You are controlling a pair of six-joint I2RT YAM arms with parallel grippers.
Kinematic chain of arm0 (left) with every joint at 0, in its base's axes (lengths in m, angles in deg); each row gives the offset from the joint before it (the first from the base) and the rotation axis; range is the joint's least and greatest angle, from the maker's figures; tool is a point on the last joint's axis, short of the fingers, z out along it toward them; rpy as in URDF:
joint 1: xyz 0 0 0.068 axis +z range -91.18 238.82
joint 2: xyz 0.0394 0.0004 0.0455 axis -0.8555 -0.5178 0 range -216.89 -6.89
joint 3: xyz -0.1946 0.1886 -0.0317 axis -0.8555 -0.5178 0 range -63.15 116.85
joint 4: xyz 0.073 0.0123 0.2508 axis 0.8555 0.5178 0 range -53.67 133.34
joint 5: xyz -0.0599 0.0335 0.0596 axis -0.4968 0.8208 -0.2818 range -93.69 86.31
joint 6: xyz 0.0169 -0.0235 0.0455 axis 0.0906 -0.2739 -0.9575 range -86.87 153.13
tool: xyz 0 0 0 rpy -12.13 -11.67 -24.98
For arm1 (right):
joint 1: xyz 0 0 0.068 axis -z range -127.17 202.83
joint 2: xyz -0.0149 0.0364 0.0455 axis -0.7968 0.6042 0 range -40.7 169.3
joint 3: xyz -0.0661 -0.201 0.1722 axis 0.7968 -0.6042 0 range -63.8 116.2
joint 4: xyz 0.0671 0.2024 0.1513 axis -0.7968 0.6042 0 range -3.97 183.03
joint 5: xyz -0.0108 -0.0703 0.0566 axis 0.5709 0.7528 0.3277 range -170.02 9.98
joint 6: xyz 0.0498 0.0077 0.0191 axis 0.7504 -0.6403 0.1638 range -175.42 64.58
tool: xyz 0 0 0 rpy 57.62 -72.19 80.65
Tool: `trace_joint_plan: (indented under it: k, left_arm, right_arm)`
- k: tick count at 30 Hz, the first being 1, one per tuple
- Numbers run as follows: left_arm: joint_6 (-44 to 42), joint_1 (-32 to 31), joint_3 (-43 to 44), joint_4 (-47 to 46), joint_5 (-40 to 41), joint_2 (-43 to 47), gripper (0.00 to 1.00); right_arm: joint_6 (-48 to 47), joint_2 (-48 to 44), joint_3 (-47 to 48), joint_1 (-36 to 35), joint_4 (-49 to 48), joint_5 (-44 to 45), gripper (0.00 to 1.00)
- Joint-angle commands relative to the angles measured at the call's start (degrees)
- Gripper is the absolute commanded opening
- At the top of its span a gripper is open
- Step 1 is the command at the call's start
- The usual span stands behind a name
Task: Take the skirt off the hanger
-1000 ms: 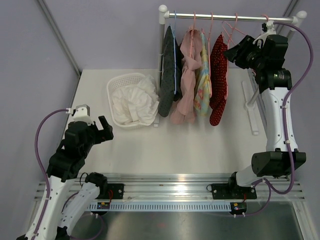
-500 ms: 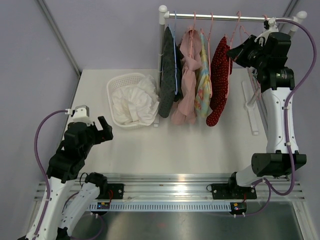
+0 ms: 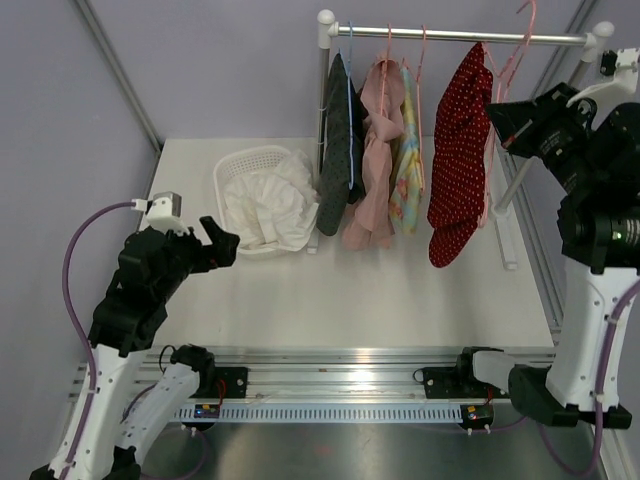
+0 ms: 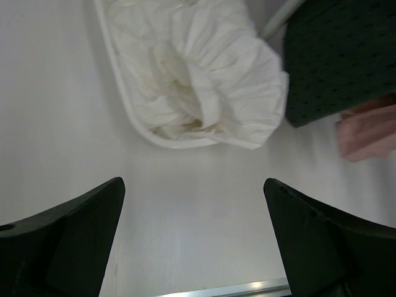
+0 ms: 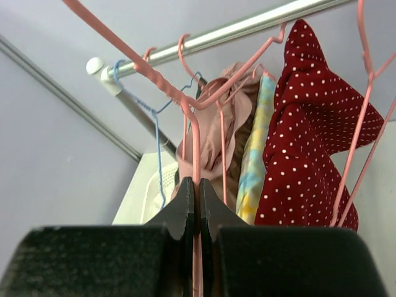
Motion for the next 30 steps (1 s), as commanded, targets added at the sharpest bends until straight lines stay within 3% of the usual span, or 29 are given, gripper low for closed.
trace_joint_plan:
  k: [1, 3, 5, 10, 11, 12, 19, 30]
  left_arm:
    - [4.16, -1.89, 5.44, -13.41, -16.57, -1.97, 0.99]
    - [6.35, -5.99, 5.62, -21.06, -21.58, -3.37, 0.99]
    - [6.63, -10.92, 6.93, -26.41, -20.83, -6.44, 0.99]
    - [-0.74, -36.13, 12.91, -31.1, -9.42, -18.56, 0.99]
    - [-2.06, -39.83, 13.44, -33.37, -1.91, -22.24, 0.99]
    - [-4.94, -45.43, 13.44, -34.96, -0.09, -23.75, 0.99]
    - [-7.08, -56.64, 13.61, -50.34, 2.48, -36.15, 0.98]
    - [-10.24, -64.91, 23.02, -51.76, 4.5, -48.81, 0.98]
  right_arm:
    - [1.85, -6.93, -6.74, -0.31, -3.08, -0.85, 0.0]
    - [2.82, -11.33, -11.56, -0.31, -3.17, -1.9, 0.0]
    - [4.32, -14.67, -14.13, -0.31, -2.91, -3.92, 0.0]
    - [7.74, -19.59, -18.97, -0.31, -2.21, -8.67, 0.0]
    - [7.84, -19.95, -18.8, -0.31, -1.68, -8.85, 0.0]
    - [8.19, -20.39, -18.54, -0.31, -0.72, -9.11, 0.0]
    - [8.8, -22.93, -14.49, -0.31, 5.52, -9.47, 0.0]
    - [11.35, -27.68, -17.39, -0.31, 7.98, -9.99, 0.0]
